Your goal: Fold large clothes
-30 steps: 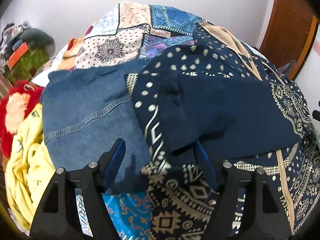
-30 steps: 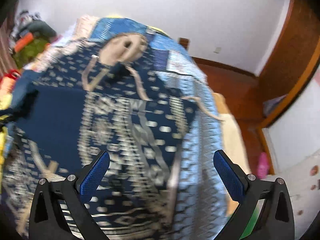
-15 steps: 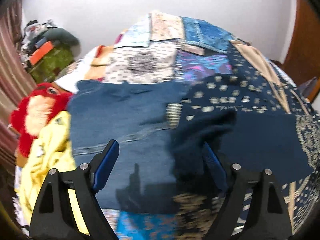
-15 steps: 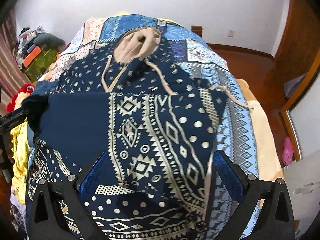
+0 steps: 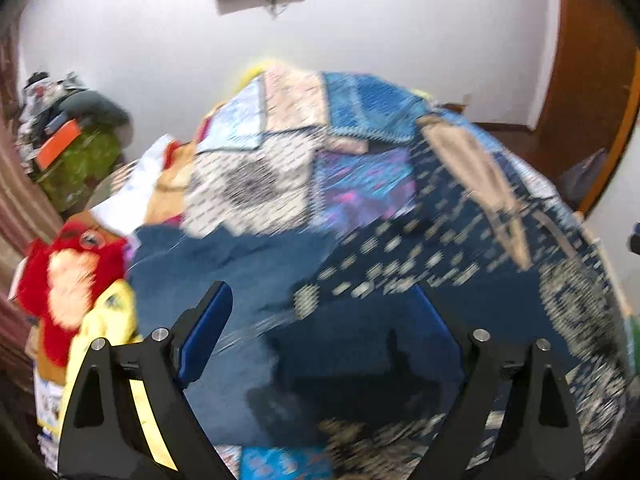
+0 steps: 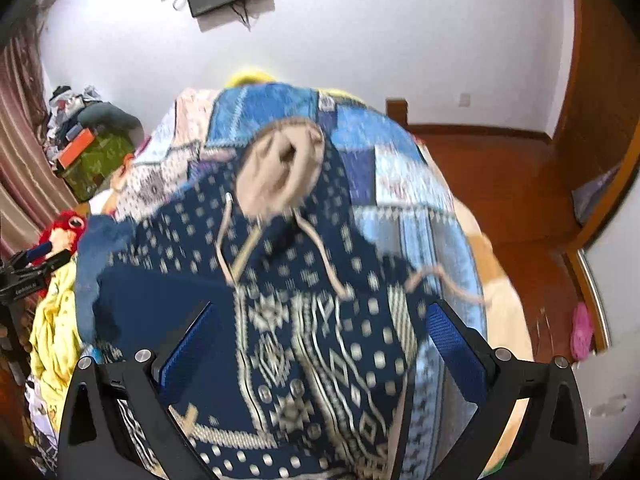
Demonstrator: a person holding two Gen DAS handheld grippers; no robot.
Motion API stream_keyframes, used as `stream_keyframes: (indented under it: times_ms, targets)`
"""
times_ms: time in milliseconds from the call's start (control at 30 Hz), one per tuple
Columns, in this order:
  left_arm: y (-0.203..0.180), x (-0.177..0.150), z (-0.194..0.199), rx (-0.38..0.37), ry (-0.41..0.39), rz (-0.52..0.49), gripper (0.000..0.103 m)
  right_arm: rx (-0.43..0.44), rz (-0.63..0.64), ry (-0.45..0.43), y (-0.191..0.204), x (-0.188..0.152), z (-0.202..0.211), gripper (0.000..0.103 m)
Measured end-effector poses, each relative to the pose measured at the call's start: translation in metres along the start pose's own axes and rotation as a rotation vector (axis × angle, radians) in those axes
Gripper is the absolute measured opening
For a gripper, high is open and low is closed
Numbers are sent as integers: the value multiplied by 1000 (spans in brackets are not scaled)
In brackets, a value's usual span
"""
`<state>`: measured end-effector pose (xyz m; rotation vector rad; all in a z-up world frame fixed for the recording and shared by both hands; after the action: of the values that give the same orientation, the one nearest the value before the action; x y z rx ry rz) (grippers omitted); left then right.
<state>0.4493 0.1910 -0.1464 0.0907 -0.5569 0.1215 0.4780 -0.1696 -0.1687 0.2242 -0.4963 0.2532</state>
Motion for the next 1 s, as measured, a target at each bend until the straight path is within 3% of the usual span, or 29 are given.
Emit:
stream_keyframes:
  times_ms: [233, 467, 567, 767, 900, 967, 1000]
  targets:
    - [-51, 58, -25, -96, -3, -35, 91, 45, 0, -1, 3, 58, -31, 103]
    - [-81, 94, -95, -135, 74, -17, 91, 23, -91, 99, -24, 102, -116, 103]
    - [-85, 100, -127, -163, 115, 25, 90, 58, -151, 161, -36, 110, -155, 101]
    - [-87, 107, -170, -219, 167, 118, 87, 79, -170, 254, -29, 119, -217, 75]
    - [-84, 110, -178, -209, 153, 145, 79, 103, -141, 179, -10, 111, -223, 57]
    - [-86, 111, -181, -195, 156, 148, 71, 101, -89, 177, 2, 108, -222, 31]
    - [-87, 111, -180, -192, 152, 142, 60, 110, -74, 179, 6, 106, -219, 25]
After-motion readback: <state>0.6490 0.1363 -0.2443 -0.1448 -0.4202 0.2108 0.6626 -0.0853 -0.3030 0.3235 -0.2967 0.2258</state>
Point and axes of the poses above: each gripper's, at about its wrist camera, not at the fingertips, and z roughly against the way its jaws point, y to its left, x to its top, the point moved 2 cm from there along -z, roughly the way its jaws point, and after that the axes turned 10 degrees about y, right-handed, at the moved point
